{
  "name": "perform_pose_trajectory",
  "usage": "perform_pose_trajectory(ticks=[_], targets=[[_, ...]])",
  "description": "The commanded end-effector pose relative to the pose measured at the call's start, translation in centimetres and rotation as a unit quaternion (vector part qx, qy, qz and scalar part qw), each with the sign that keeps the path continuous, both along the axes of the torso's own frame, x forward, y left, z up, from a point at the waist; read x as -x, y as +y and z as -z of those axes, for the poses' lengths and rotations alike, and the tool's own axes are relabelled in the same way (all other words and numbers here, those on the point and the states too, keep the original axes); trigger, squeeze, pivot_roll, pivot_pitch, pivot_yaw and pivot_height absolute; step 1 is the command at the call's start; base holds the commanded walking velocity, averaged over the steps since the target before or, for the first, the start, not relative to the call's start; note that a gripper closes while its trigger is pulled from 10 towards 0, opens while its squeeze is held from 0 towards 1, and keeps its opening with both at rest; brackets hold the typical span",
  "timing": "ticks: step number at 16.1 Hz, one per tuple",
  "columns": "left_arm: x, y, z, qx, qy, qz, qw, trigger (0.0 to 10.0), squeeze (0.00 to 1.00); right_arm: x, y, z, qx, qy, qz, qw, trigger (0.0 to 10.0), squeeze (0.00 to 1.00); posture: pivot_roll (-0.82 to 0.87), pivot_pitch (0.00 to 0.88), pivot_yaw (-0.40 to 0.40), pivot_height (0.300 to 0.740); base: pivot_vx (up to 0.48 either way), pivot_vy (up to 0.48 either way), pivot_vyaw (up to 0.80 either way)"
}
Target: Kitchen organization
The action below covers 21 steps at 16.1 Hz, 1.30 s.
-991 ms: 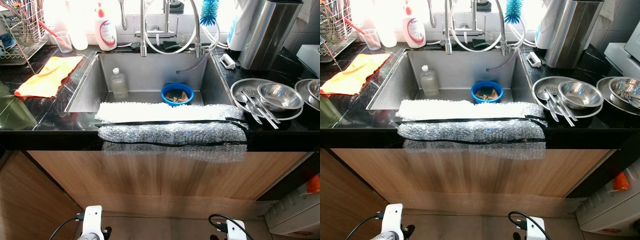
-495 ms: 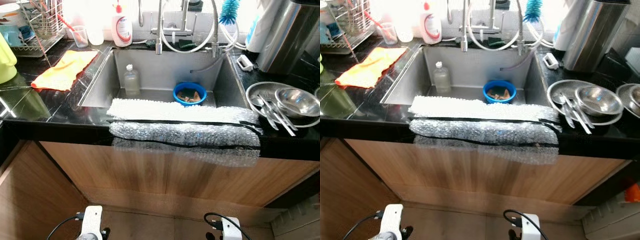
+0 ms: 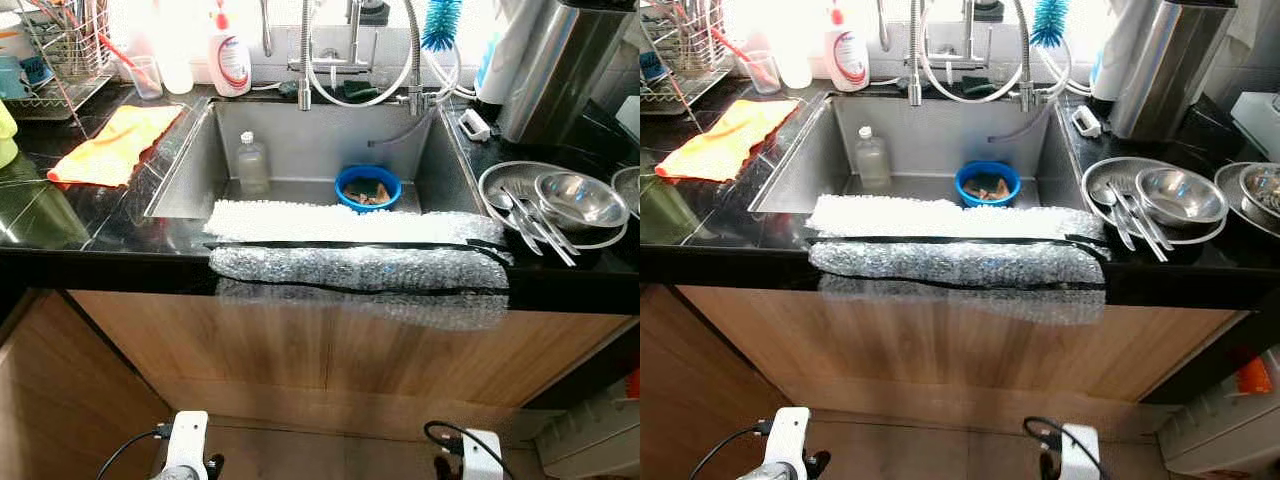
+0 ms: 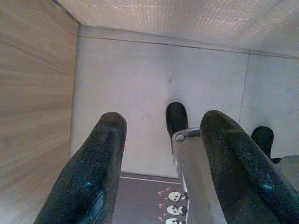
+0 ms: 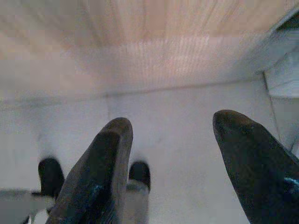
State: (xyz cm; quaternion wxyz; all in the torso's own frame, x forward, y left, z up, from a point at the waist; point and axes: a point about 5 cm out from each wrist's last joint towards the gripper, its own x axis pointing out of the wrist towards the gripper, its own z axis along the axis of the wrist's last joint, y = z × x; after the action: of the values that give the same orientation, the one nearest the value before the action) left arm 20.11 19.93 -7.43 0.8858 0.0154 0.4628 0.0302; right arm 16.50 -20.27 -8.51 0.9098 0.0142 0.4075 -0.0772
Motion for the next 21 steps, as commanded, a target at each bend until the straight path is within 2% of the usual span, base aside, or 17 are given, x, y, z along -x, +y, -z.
perform_pose_trajectory(ticks=[1,4,5,8,11,12,14,15,18,19,20,21], targets=[[0.3,0.1,0.2,0.0,0.008,0.004,1.0,10.0,0.0,-0.8,0.0,-0.5,0.005,-0.028,-0.003,1.0,10.0,0.0,-0.01,0.038,0.0,0.74,0.0,0.0,0.0],[0.4,0.2,0.2,0.0,0.009,0.007,1.0,10.0,0.0,-0.9,-0.2,-1.6,0.021,-0.107,-0.004,0.994,10.0,0.0,-0.02,0.043,-0.001,0.74,0.0,0.0,0.0],[0.4,0.2,0.2,0.0,0.009,0.008,1.0,10.0,0.0,-0.8,-0.2,-1.7,0.026,-0.115,-0.009,0.993,10.0,0.0,-0.02,0.044,-0.001,0.74,0.0,0.0,0.0],[0.4,0.3,0.1,-0.002,0.01,0.014,1.0,10.0,0.0,0.7,-0.5,-3.2,0.053,-0.186,-0.008,0.981,10.0,0.0,-0.03,0.049,0.001,0.74,0.0,0.0,0.0],[0.3,0.4,0.1,-0.003,0.01,0.019,1.0,10.0,0.0,1.1,-0.9,-4.7,0.073,-0.223,-0.003,0.972,10.0,0.0,-0.04,0.051,0.001,0.74,0.0,0.0,0.0],[0.2,0.4,0.1,-0.003,0.009,0.019,1.0,10.0,0.0,1.0,-0.6,-5.9,0.086,-0.248,-0.024,0.965,10.0,0.0,-0.04,0.054,0.0,0.74,0.0,0.0,0.0],[0.2,0.4,0.0,-0.004,0.009,0.02,1.0,10.0,0.0,0.6,0.1,-8.6,0.082,-0.298,-0.019,0.951,10.0,0.0,-0.04,0.055,-0.003,0.74,0.0,0.0,0.0],[0.2,0.4,0.0,-0.004,0.009,0.02,1.0,10.0,0.0,0.5,0.3,-9.1,0.084,-0.306,-0.02,0.948,10.0,0.0,-0.05,0.056,-0.003,0.74,0.0,0.0,0.0],[0.2,0.4,0.1,-0.002,0.01,0.022,1.0,10.0,0.0,-1.0,1.4,-12.5,0.08,-0.362,-0.023,0.929,10.0,0.0,-0.05,0.059,-0.005,0.74,0.0,0.0,0.0],[0.2,0.4,0.1,-0.001,0.01,0.023,1.0,10.0,0.0,-1.4,1.5,-13.2,0.08,-0.368,-0.024,0.926,10.0,0.1,-0.05,0.058,-0.006,0.74,0.0,0.0,0.0],[0.2,0.3,0.1,-0.001,0.01,0.024,1.0,10.0,0.0,-1.8,1.6,-13.8,0.08,-0.377,-0.026,0.922,10.0,0.7,-0.05,0.056,-0.008,0.74,0.0,0.0,0.0],[0.3,0.3,0.1,0.0,0.01,0.025,1.0,10.0,0.0,-2.3,1.5,-14.5,0.077,-0.39,-0.024,0.917,10.0,1.0,-0.05,0.056,-0.008,0.74,0.0,0.0,0.0]])
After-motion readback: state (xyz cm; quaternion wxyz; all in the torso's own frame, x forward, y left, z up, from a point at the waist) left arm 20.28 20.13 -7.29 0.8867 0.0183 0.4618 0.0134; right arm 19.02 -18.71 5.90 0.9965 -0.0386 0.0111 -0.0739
